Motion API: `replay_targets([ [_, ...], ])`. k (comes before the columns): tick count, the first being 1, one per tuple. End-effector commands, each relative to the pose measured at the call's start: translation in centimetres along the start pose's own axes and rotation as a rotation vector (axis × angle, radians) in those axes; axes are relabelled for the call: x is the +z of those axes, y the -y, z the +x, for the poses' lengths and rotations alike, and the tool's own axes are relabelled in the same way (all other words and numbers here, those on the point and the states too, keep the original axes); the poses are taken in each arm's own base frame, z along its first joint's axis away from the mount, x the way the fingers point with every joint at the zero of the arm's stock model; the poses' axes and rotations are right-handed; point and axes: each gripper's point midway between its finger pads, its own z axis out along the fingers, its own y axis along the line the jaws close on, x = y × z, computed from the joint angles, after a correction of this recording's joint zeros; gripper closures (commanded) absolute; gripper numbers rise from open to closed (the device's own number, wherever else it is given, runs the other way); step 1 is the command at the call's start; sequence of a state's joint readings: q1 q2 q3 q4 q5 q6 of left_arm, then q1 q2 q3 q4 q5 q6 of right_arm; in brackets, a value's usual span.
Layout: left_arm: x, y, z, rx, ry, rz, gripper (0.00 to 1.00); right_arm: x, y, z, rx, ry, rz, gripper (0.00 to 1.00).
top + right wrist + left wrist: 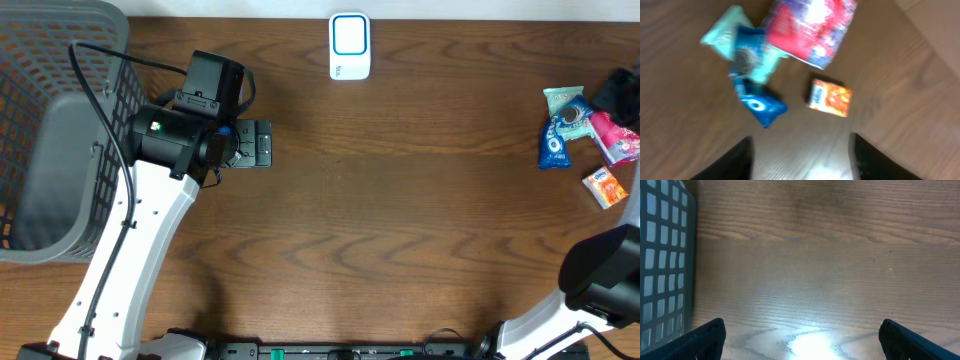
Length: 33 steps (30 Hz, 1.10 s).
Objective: Scan the item barcode
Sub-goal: 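Carry the orange box right and set it beside the other packs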
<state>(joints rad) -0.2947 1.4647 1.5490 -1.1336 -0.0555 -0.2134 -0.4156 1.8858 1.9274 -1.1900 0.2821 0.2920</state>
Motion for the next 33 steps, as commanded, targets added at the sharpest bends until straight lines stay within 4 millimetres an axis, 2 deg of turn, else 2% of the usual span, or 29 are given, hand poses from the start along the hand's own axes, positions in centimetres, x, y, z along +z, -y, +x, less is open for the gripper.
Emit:
replay_targets([
  [1,0.1,-0.3,-0.1,-0.013,-0.001,-0.011,0.02,4.3,4.8,1.6,0.144,-0.105,0.108,0.67],
  [4,0.1,-0.3,-0.1,-0.013,-0.001,-0.012,0.02,7.3,8.3,3.6,0.251,-0.173,0.161,0.67],
  [7,0.0,-0.3,-0.1,-0.013,0.0,-0.011,0.02,10.4,10.6,6.0,0.324,-0.221,0.185,0.74],
  [8,0.1,-0.3,-0.1,-0.013,-0.001,-0.011,0.02,11.9,11.4,7.3,0.342,-0.235,0.196,0.81],
  [12,0.0,-0.3,-0.1,-0.013,-0.001,-0.011,0.02,14.6,11.9,9.1,0.377,-0.232,0.179,0.89],
  [13,0.0,-0.3,-0.1,-0.013,0.0,-0.011,0.02,15.8,11.6,9.8,0.387,-0.224,0.161,0.91],
  [17,0.0,-0.2,-0.1,-0.012,-0.001,-0.011,0.02,17.8,11.0,10.9,0.393,-0.2,0.139,0.96],
  [23,0.0,-0.3,-0.1,-0.013,0.0,-0.011,0.02,20.3,9.1,11.3,0.409,-0.182,0.042,0.99],
  [25,0.0,-0.3,-0.1,-0.013,0.0,-0.011,0.02,20.8,8.0,10.9,0.391,-0.172,-0.015,0.99],
  [27,0.0,-0.2,-0.1,-0.012,-0.001,-0.011,0.02,21.0,5.9,9.9,0.337,-0.146,-0.126,0.99],
  [28,0.0,-0.3,-0.1,-0.013,0.0,-0.011,0.02,20.8,4.7,9.3,0.314,-0.129,-0.189,0.99],
  [32,0.0,-0.3,-0.1,-0.013,0.0,-0.011,0.02,20.4,2.4,8.0,0.294,-0.088,-0.278,0.99],
  [33,0.0,-0.3,-0.1,-0.013,-0.001,-0.011,0.02,20.1,1.3,7.5,0.268,-0.076,-0.329,0.98],
])
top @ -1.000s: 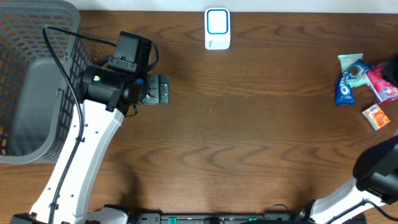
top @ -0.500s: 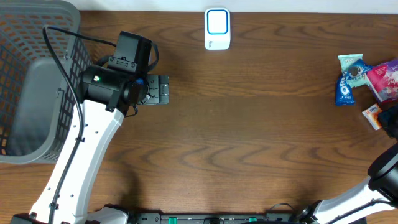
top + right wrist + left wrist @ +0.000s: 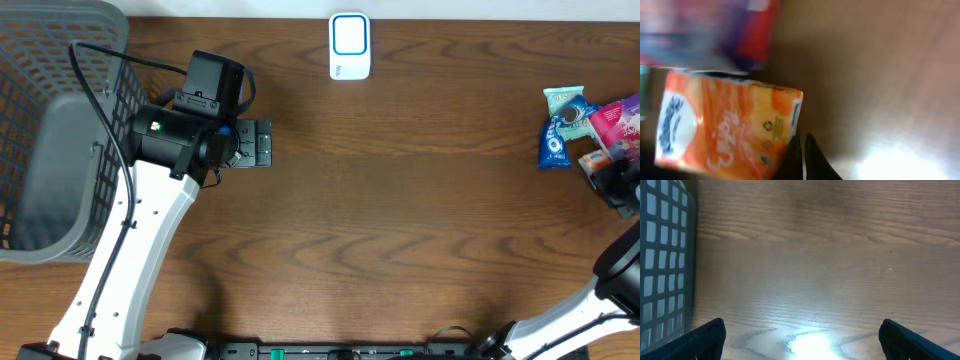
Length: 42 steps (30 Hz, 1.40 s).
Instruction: Scan the item barcode
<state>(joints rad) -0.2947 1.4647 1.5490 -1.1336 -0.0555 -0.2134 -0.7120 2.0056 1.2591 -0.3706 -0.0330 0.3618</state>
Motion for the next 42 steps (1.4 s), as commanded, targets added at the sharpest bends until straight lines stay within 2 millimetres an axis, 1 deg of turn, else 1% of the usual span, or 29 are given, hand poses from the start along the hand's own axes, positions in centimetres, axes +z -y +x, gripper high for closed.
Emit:
replay_targets([
  [1,0.0,-0.3,-0.1,-0.013,0.0,-0.011,0.02,0.2,-4.4,1.3,-0.097,-0.048,-0.189,0.97],
  [3,0.0,-0.3,-0.1,-0.013,0.0,-0.011,0.02,-0.3,-5.7,1.1,-0.113,-0.053,-0.23,0.98],
  [6,0.0,-0.3,-0.1,-0.013,-0.001,-0.011,0.02,-1.6,-6.2,0.2,-0.116,-0.056,-0.23,0.99],
  [9,0.1,-0.3,-0.1,-0.013,-0.001,-0.011,0.02,-4.2,-6.7,-1.4,-0.114,-0.032,-0.23,0.96],
  [10,0.0,-0.3,-0.1,-0.013,0.0,-0.011,0.02,-5.8,-7.0,-2.2,-0.091,-0.015,-0.237,0.94],
  [11,0.0,-0.2,-0.1,-0.012,0.0,-0.011,0.02,-6.5,-7.2,-2.5,-0.083,-0.008,-0.24,0.94],
  [13,0.1,-0.3,-0.1,-0.013,-0.001,-0.012,0.02,-9.9,-7.8,-4.0,-0.05,0.042,-0.261,0.92],
  [15,0.1,-0.3,-0.1,-0.013,-0.001,-0.011,0.02,-13.3,-8.3,-4.8,-0.031,0.094,-0.285,0.92],
  [16,0.0,-0.3,-0.1,-0.013,0.0,-0.011,0.02,-14.9,-8.4,-5.0,-0.027,0.117,-0.296,0.91],
  [17,0.0,-0.3,-0.1,-0.013,0.0,-0.011,0.02,-17.2,-8.5,-5.2,-0.028,0.147,-0.309,0.89],
  [18,0.0,-0.3,-0.1,-0.013,-0.001,-0.011,0.02,-18.7,-8.5,-5.1,-0.031,0.163,-0.317,0.87],
  [19,0.0,-0.3,-0.1,-0.013,0.0,-0.011,0.02,-20.4,-8.4,-4.7,-0.034,0.172,-0.321,0.81],
  [20,0.0,-0.3,-0.1,-0.013,-0.001,-0.011,0.02,-21.9,-8.2,-4.1,-0.035,0.174,-0.321,0.73],
  [21,0.0,-0.3,-0.1,-0.013,0.0,-0.011,0.02,-23.7,-7.9,-3.2,-0.034,0.17,-0.321,0.59],
  [22,0.0,-0.2,-0.1,-0.012,0.0,-0.011,0.02,-25.0,-7.7,-2.2,-0.035,0.156,-0.325,0.52],
  [23,0.0,-0.3,-0.1,-0.013,-0.001,-0.011,0.02,-25.7,-7.5,-1.3,-0.037,0.139,-0.326,0.47],
  [25,0.0,-0.3,-0.1,-0.013,-0.001,-0.011,0.02,-27.1,-6.9,1.0,-0.038,0.09,-0.321,0.43],
  [26,0.0,-0.3,-0.1,-0.013,0.0,-0.011,0.02,-27.8,-6.9,2.4,-0.061,0.069,-0.327,0.42],
  [27,0.1,-0.3,-0.1,-0.013,-0.001,-0.011,0.02,-28.0,-7.0,3.0,-0.08,0.062,-0.34,0.42],
  [28,0.1,-0.3,-0.1,-0.013,-0.001,-0.012,0.02,-28.5,-7.5,4.2,-0.118,0.051,-0.38,0.42],
  [29,0.0,-0.2,-0.1,-0.012,0.0,-0.011,0.02,-28.7,-7.8,5.0,-0.138,0.043,-0.406,0.41],
  [30,0.0,-0.3,-0.1,-0.013,-0.001,-0.011,0.02,-29.0,-8.2,6.5,-0.162,0.027,-0.445,0.4],
  [31,0.0,-0.3,-0.1,-0.013,0.0,-0.011,0.02,-29.1,-8.5,7.8,-0.176,0.007,-0.47,0.36],
  [33,0.1,-0.3,-0.1,-0.013,-0.001,-0.012,0.02,-29.2,-8.8,10.5,-0.195,-0.049,-0.507,0.35],
  [34,0.0,-0.3,-0.1,-0.013,0.0,-0.011,0.02,-29.1,-8.7,12.3,-0.204,-0.099,-0.518,0.01],
  [35,0.1,-0.3,-0.1,-0.013,-0.001,-0.012,0.02,-28.9,-8.6,13.7,-0.208,-0.141,-0.517,0.01],
  [36,0.1,-0.3,-0.1,-0.013,-0.001,-0.012,0.02,-28.8,-8.4,14.4,-0.209,-0.167,-0.513,0.01],
  [38,0.0,-0.3,-0.1,-0.013,0.0,-0.011,0.02,-28.1,-7.0,18.2,-0.203,-0.314,-0.458,0.01],
  [42,0.1,-0.3,-0.1,-0.013,-0.001,-0.011,0.02,-27.4,-4.7,22.3,-0.166,-0.487,-0.375,0.01],
])
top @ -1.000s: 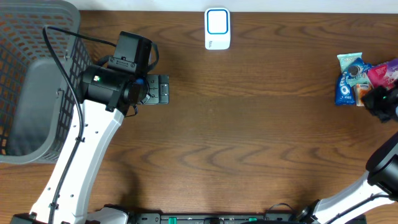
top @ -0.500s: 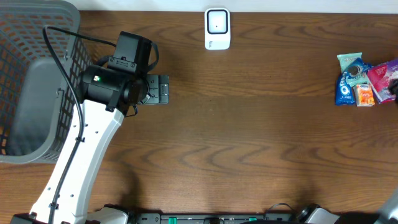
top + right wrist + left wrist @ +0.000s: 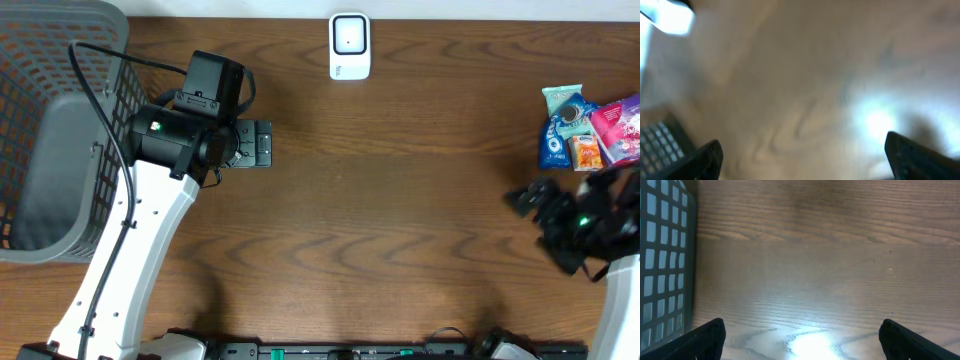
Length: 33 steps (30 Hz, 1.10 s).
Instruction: Scan the item barcode
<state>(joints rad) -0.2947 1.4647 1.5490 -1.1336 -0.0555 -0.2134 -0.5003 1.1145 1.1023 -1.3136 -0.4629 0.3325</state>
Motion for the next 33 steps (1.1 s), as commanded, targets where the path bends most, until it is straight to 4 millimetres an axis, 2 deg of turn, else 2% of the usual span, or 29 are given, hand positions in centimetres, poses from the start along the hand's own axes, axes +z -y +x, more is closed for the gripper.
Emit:
replay_targets([
  [1,0.0,-0.3,-0.1,-0.013,-0.001,-0.011,0.02,1.0,0.8,2.4,0.031,-0.094,0.005,0.01],
  [5,0.0,-0.3,-0.1,-0.013,-0.001,-0.011,0.02,1.7,1.9,3.1,0.049,-0.12,0.046,0.01],
  [9,0.1,-0.3,-0.1,-0.013,-0.001,-0.012,0.02,1.5,3.8,3.3,0.055,-0.118,0.149,0.01],
  [16,0.0,-0.2,-0.1,-0.012,0.0,-0.011,0.02,1.7,3.6,3.0,-0.018,-0.11,0.152,0.01],
  [20,0.0,-0.3,-0.1,-0.013,-0.001,-0.011,0.02,2.9,2.0,2.3,-0.135,-0.073,0.121,0.01],
  [24,0.0,-0.3,-0.1,-0.013,0.0,-0.011,0.02,4.7,-0.8,1.6,-0.336,0.009,0.046,0.01],
  [27,0.0,-0.3,-0.1,-0.013,0.0,-0.011,0.02,6.0,-3.9,1.8,-0.532,0.131,-0.064,0.01],
  [31,0.0,-0.2,-0.1,-0.012,0.0,-0.011,0.02,5.8,-7.3,2.4,-0.707,0.327,-0.232,0.01],
  [33,0.0,-0.3,-0.1,-0.013,0.0,-0.011,0.02,5.3,-8.2,2.9,-0.765,0.418,-0.302,0.01],
])
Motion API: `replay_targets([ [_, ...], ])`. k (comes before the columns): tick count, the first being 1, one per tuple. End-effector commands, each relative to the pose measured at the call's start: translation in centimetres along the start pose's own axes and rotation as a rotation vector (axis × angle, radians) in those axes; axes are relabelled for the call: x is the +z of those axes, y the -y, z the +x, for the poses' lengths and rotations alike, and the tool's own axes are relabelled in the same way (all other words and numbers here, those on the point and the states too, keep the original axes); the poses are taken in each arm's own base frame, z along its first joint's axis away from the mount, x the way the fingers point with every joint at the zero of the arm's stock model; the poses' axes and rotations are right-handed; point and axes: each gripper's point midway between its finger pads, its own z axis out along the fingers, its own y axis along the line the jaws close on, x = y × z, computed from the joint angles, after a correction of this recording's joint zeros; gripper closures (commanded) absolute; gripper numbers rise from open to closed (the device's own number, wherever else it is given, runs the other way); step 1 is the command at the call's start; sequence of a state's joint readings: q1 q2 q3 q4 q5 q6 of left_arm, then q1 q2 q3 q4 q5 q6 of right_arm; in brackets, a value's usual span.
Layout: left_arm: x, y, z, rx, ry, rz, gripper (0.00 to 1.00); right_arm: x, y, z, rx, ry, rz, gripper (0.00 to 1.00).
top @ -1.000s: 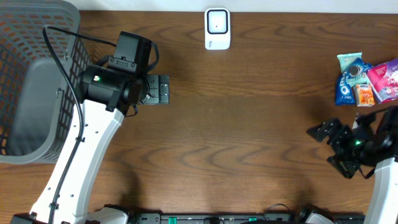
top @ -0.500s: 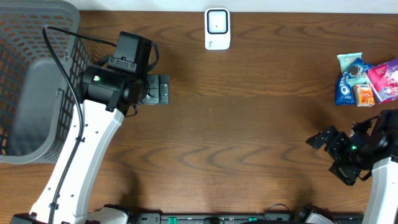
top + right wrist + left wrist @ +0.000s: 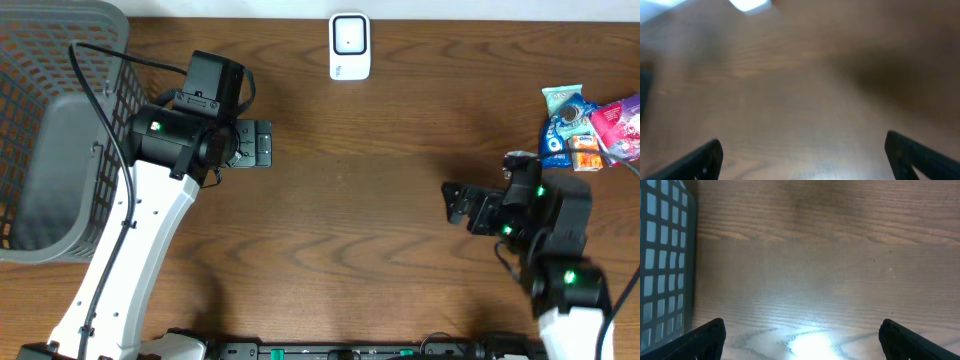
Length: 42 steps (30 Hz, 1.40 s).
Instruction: Scan the item barcode
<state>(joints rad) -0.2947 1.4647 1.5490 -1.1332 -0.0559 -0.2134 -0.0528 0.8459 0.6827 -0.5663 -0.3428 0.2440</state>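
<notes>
The white barcode scanner point(image 3: 349, 45) stands at the table's far edge, in the middle. At the far right lies a cluster of items: a blue cookie pack point(image 3: 554, 143), a teal pack point(image 3: 562, 98), a pink pack point(image 3: 620, 125) and a small orange box point(image 3: 585, 152). My right gripper point(image 3: 452, 203) hangs open and empty over bare wood, left of the cluster; its view point(image 3: 802, 157) is blurred. My left gripper point(image 3: 262, 145) is open and empty by the basket, with only table between its fingertips point(image 3: 800, 340).
A large grey mesh basket point(image 3: 60, 130) fills the left end of the table, its wall at the left edge of the left wrist view point(image 3: 665, 255). A blurred white shape point(image 3: 750, 4) shows at the top of the right wrist view.
My right gripper has moved further left, away from the item cluster, still open and empty. The items and the left arm have not moved.
My right gripper hovered open above the cluster, the orange box lying apart at the near right. Then it was low against that box, fingers close together. Later the box lay beside the blue pack and my gripper was open, left of the cluster, and now further left.
</notes>
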Motion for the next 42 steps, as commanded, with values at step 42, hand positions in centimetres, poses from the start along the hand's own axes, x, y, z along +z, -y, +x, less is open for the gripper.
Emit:
replay_targets([
  [42,0.0,-0.3,-0.1,-0.013,-0.001,-0.011,0.02,-3.0,2.2,0.7,-0.351,0.747,0.087,0.01],
])
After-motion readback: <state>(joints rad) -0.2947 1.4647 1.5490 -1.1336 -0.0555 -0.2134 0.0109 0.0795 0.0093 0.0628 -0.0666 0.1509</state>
